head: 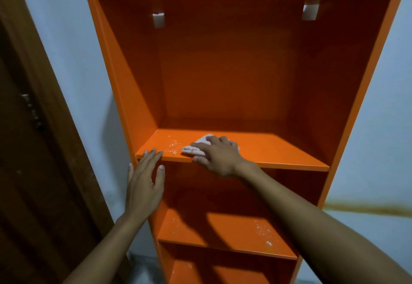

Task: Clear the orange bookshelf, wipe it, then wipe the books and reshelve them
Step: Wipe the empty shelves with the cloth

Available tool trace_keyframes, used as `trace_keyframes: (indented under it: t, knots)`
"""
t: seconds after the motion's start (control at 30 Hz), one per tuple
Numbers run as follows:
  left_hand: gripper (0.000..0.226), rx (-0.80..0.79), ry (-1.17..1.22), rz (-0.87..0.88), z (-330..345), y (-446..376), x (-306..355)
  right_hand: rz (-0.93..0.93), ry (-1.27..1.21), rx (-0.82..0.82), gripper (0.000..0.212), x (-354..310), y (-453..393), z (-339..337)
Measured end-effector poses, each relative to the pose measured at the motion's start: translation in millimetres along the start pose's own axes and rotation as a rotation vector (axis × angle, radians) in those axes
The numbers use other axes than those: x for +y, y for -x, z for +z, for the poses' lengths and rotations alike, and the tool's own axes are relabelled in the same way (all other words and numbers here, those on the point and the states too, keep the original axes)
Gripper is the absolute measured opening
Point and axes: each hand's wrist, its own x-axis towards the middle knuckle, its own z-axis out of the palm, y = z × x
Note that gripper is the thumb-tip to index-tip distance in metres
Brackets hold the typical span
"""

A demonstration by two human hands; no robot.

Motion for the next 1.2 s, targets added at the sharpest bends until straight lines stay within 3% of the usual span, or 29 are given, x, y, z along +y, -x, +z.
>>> trace_keyframes:
  t: [0.1, 0.2, 0.27, 0.33, 0.43, 0.53, 0.57, 0.63, 0.73, 0.8, 0.93, 1.07, 1.2]
  knots:
    - [0.046, 0.129, 0.143, -0.085, -9, 3, 1, -0.262, -0.164, 0.128, 0.048, -20, 9, 8]
    - [0.044, 0.215, 0.090, -0.124, -16, 1, -4, -0.479, -0.417, 0.112, 0.050, -28, 10, 6]
    - [0.053, 0.206, 0.029, -0.105, -20, -3, -6, -0.561, -0.547, 0.112, 0.046, -30, 9, -6]
    - [0.064, 0.137, -0.003, -0.091, -22, -6, -6, -0.588, -0.523, 0.189, 0.047, -24, 3, -21]
    - [0.075, 0.054, -0.033, -0.070, -23, -7, -8, -0.388, -0.366, 0.294, 0.051, 14, -31, -39]
    - [0.080, 0.000, -0.036, -0.094, -25, -5, -7, -0.008, -0.246, 0.150, 0.027, 65, -67, -36]
    - [0.082, -0.019, -0.039, -0.115, -26, -5, -7, 0.074, -0.217, 0.040, 0.029, 76, -72, -32]
    - [0.084, -0.040, -0.054, -0.146, -27, -5, -8, 0.146, -0.181, -0.176, 0.054, 86, -77, -20]
    - [0.084, -0.043, -0.070, -0.158, -27, -4, -9, 0.126, -0.171, -0.200, 0.067, 73, -83, -11]
    - [0.085, -0.045, -0.077, -0.163, -24, -2, -9, 0.059, -0.158, -0.194, 0.071, 54, -84, -11]
    - [0.085, -0.019, -0.088, -0.133, -17, 0, -7, -0.180, -0.084, -0.124, 0.051, 4, -72, -2]
    - [0.079, -0.027, -0.125, -0.089, -20, 5, -19, -0.358, -0.030, -0.118, 0.050, -32, -57, 10]
    - [0.077, -0.088, -0.159, -0.105, -27, 11, -35, -0.614, -0.249, -0.032, 0.051, -44, -45, 9]
